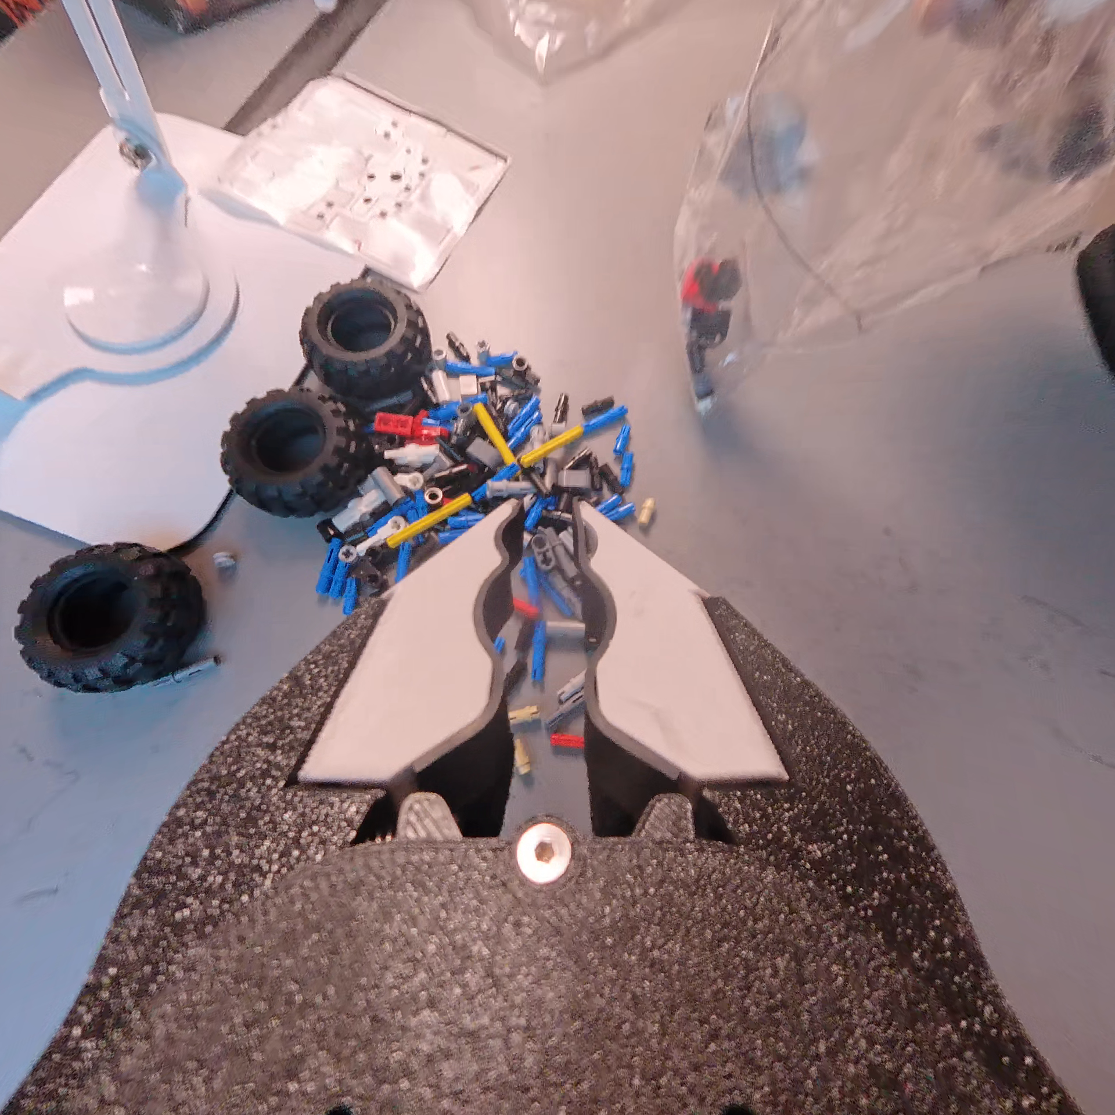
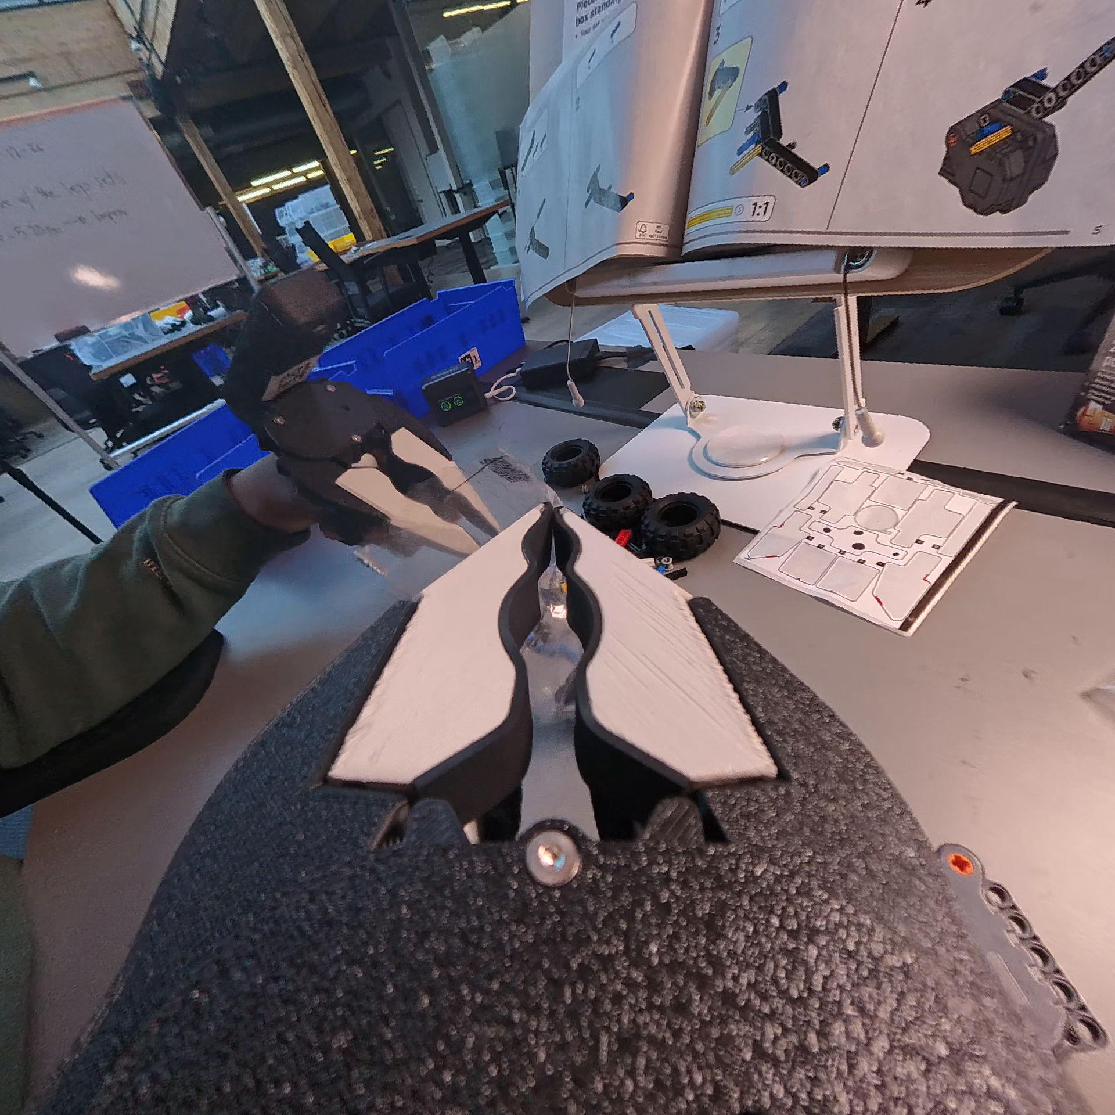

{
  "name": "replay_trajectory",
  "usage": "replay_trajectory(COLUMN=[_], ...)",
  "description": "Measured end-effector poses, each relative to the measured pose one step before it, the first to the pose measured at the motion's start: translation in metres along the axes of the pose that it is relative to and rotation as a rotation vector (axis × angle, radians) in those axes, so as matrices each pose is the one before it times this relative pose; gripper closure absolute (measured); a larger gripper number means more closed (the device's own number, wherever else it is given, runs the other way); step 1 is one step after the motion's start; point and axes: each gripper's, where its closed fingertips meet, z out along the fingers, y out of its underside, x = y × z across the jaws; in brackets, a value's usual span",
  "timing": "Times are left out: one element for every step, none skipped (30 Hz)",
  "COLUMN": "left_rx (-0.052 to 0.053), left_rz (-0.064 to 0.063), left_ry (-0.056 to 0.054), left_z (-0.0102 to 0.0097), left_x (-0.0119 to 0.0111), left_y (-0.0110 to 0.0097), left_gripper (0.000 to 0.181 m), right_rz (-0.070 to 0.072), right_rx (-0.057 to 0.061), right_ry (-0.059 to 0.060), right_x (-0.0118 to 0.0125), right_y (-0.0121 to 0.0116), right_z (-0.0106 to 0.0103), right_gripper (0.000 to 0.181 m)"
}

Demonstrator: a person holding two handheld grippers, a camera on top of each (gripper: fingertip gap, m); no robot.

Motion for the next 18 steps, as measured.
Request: replay_trajectory(left_rx=[-0.0427, -0.0346, -0.0272, -0.0232, -0.0176, -0.0117, -0.0066, -0.0029, 0.0036, 0.0064, 0.0094, 0.0140, 0.0163, 0.0197, 0.0213, 0.0254, 0.0273, 0.0221], left_rz=[0.0051, -0.0075, -0.0069, -0.0004, 0.0020, 0.0011, 0.0017, -0.0008, -0.0057, -0.0052, -0.0038, -0.0070, -0.0116, -0.0116, -0.0105, -0.0094, -0.0066, -0.0070], left_ry=[-0.0075, 0.0049, -0.0001, -0.0064, -0.0011, 0.0001, -0.0016, -0.0035, -0.0008, 0.0036, 0.0026, 0.0070, 0.0148, 0.0156, 0.0130, 0.0074, 0.0096, 0.0161], left_z=[0.00549, 0.00616, 0.00570, 0.00472, 0.00380, 0.00278, 0.00188, 0.00100, 0.00002, -0.00067, -0.00142, -0.00207, -0.00244, -0.00294, -0.00332, -0.00409, -0.00460, -0.00444], left_x=[-0.00064, 0.00089, -0.00011, -0.00119, -0.00019, 0.00012, -0.00016, -0.00072, -0.00070, -0.00012, -0.00042, -0.00018, 0.00073, 0.00077, 0.00062, 0.00007, 0.00078, 0.00194], left_y=[0.00804, 0.00695, 0.00588, 0.00480, 0.00365, 0.00247, 0.00138, 0.00081, -0.00042, -0.00084, -0.00106, -0.00173, -0.00219, -0.00274, -0.00314, -0.00417, -0.00515, -0.00475], left_gripper=[0.165, 0.163, 0.162, 0.162, 0.164, 0.166, 0.168, 0.170, 0.170, 0.171, 0.174, 0.174, 0.174, 0.174, 0.174, 0.174, 0.175, 0.175], right_rz=[0.0011, 0.0005, 0.0002, 0.0001, 0.0002, -0.0007, -0.0010, -0.0007, 0.0000, 0.0002, 0.0005, 0.0004, -0.0002, 0.0001, -0.0003, -0.0006, -0.0007, -0.0008], right_rx=[0.0025, 0.0012, -0.0007, -0.0002, -0.0003, 0.0007, 0.0006, 0.0012, 0.0008, 0.0008, 0.0005, 0.0004, -0.0005, -0.0012, -0.0012, -0.0009, -0.0004, -0.0014], right_ry=[0.0014, 0.0003, -0.0001, -0.0007, -0.0011, -0.0008, -0.0007, -0.0003, -0.0001, 0.0001, -0.0001, -0.0002, -0.0005, -0.0003, -0.0007, -0.0004, -0.0007, -0.0006], right_x=[0.00082, 0.00064, 0.00026, 0.00004, -0.00019, -0.00020, -0.00014, -0.00001, -0.00002, 0.00018, 0.00012, 0.00002, -0.00014, -0.00018, -0.00028, -0.00022, -0.00031, -0.00025], right_y=[-0.00075, -0.00030, 0.00015, 0.00021, 0.00007, -0.00013, -0.00033, -0.00031, -0.00027, -0.00031, -0.00009, -0.00005, 0.00021, 0.00039, 0.00040, 0.00036, 0.00010, 0.00032], right_z=[-0.00069, -0.00032, -0.00028, -0.00010, -0.00022, -0.00014, -0.00029, -0.00035, -0.00037, -0.00041, -0.00019, -0.00018, -0.00010, 0.00007, 0.00019, 0.00020, 0.00022, 0.00026], right_gripper=[0.181, 0.181, 0.181, 0.181, 0.181, 0.181, 0.181, 0.181, 0.181, 0.181, 0.181, 0.181, 0.181, 0.181, 0.181, 0.181, 0.181, 0.181])
